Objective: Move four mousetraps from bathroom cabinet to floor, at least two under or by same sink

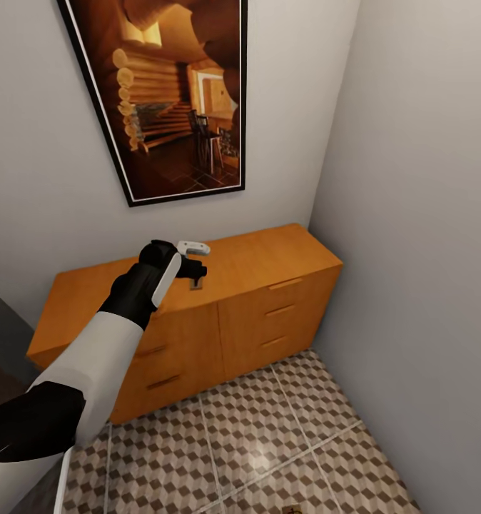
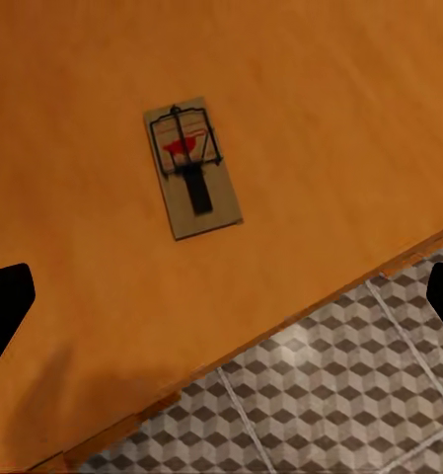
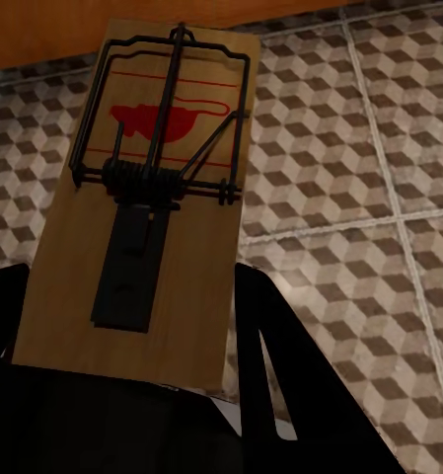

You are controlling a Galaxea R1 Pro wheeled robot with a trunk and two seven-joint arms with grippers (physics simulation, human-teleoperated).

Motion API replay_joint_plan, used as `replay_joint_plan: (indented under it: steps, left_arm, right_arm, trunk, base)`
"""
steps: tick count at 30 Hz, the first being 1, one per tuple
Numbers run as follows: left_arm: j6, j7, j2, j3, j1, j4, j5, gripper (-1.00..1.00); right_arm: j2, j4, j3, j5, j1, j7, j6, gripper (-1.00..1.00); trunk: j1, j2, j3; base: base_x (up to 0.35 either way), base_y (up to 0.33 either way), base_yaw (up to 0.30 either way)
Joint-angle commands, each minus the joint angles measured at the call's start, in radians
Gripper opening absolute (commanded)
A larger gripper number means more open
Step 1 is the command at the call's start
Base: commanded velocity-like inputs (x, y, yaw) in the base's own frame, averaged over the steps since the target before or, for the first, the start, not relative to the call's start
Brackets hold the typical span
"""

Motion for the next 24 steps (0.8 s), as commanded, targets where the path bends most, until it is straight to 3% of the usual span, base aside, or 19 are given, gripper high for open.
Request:
replay_joint_plan:
  steps: [1,14,24]
  left_arm:
    - [0.003,0.01,0.0,-0.002,-0.001,0.001,0.011,1.0]
    - [-0.032,0.01,-0.006,-0.002,-0.001,0.04,0.011,1.0]
    - [-0.043,0.009,-0.005,-0.002,0.0,0.07,0.011,1.0]
  right_arm:
    - [0.0,0.001,-0.003,0.002,-0.001,0.005,-0.003,-1.0]
    - [0.0,0.001,-0.003,0.002,-0.001,0.005,-0.004,-1.0]
    - [0.0,0.001,-0.003,0.002,-0.001,0.005,-0.004,-1.0]
  trunk:
    - [0.001,-0.002,-0.002]
    - [0.001,-0.002,-0.002]
    - [0.001,-0.002,-0.002]
  base:
    - [0.175,0.0,0.0]
    - [0.164,-0.03,0.0]
    - [0.025,-0.011,0.0]
